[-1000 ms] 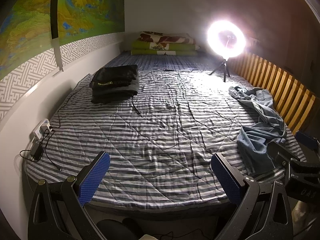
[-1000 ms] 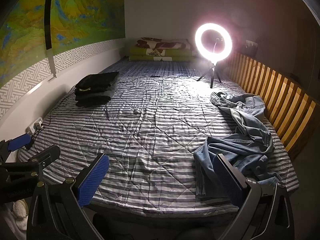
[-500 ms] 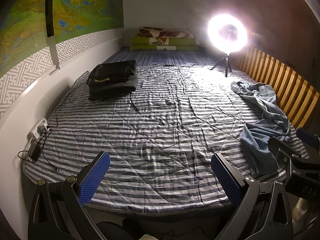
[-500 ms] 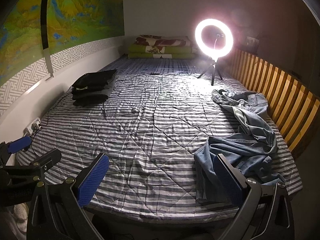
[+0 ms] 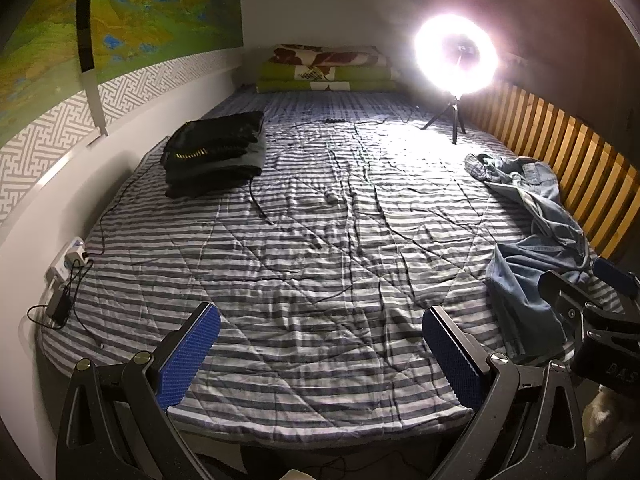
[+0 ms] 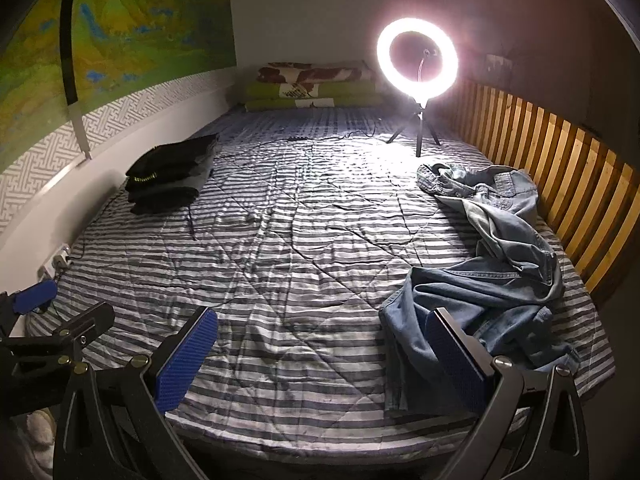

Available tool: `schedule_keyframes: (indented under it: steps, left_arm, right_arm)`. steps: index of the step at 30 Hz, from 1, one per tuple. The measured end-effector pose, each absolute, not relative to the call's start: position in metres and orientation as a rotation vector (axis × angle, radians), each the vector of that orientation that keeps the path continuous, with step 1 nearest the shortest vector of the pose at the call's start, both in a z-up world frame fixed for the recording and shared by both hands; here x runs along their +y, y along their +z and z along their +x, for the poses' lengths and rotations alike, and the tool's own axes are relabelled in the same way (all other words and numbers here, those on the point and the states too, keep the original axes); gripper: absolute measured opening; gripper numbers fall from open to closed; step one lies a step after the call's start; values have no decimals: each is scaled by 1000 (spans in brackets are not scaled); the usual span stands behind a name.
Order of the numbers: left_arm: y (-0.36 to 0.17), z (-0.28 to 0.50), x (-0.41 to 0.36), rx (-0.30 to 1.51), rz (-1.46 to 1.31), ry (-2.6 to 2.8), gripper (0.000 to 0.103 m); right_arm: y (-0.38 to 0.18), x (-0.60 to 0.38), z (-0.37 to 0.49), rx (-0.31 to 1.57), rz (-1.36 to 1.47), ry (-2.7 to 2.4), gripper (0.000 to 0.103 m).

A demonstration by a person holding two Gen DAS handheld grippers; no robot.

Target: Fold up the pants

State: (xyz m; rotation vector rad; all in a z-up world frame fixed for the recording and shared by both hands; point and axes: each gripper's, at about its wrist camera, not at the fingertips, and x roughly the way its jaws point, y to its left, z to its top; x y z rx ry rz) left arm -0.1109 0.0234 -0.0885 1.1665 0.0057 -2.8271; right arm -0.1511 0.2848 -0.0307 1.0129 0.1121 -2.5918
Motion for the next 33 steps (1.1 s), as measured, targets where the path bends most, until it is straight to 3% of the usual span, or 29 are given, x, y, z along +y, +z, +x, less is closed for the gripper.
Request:
schedule_keyframes:
  steps: [12,24,33]
  left_arm:
    - [-123,-158,36,7,1260,-2799,102]
    - [-154,-209,40,0,1342,-2781,102]
    - [-174,-238,44,-51,1405,-2780,102]
  right_arm:
    - [-62,343,-215,43,1018,-2655,102]
    - [-98,436,-378,63,1307,-2778,102]
    - [-141,412,-477,332,1443,-2739,102]
